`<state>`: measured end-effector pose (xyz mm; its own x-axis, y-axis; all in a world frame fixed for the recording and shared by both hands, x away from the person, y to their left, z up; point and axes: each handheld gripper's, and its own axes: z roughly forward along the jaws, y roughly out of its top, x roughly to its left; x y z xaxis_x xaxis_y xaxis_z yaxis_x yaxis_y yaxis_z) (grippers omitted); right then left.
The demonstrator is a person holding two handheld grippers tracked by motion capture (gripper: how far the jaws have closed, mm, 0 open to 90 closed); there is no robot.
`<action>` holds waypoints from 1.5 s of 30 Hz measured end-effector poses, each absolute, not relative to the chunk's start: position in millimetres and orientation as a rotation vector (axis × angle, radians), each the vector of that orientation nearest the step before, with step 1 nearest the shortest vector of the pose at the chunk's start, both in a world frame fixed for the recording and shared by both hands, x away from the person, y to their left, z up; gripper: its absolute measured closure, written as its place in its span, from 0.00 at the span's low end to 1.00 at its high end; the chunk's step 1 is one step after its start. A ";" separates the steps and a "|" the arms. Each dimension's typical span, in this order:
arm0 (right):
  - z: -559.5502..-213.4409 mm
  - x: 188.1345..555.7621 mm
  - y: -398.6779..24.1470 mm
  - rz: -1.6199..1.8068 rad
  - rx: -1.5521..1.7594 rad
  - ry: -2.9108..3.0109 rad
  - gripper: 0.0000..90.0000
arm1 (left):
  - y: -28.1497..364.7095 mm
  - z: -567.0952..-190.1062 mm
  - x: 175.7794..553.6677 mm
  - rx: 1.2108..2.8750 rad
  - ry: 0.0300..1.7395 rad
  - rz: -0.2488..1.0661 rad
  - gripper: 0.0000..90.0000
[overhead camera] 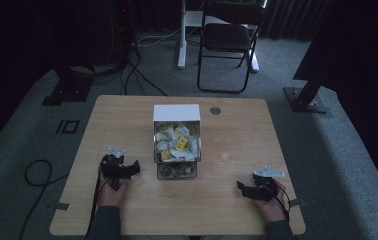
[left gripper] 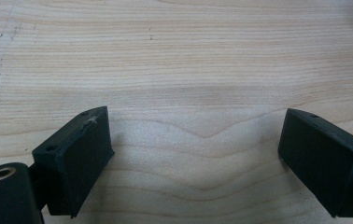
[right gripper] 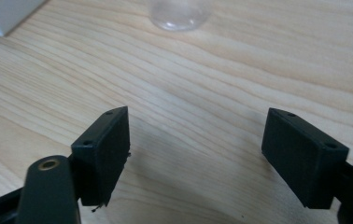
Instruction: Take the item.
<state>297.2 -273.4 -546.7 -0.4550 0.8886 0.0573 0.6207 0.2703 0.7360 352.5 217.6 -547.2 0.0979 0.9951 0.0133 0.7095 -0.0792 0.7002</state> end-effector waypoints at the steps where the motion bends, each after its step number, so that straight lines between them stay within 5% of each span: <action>1: -545.6 296.7 -272.5 1.008 1.364 2.177 0.27 | 217.4 -547.3 352.8 1.844 1.665 0.693 0.11; 22: -519.8 281.8 -239.9 1.081 1.256 2.169 0.46 | 217.2 -547.4 353.5 1.846 1.661 0.690 0.11; 45: -508.7 270.9 -203.4 1.140 1.132 2.209 0.54 | 217.2 -547.3 353.5 1.846 1.661 0.690 0.11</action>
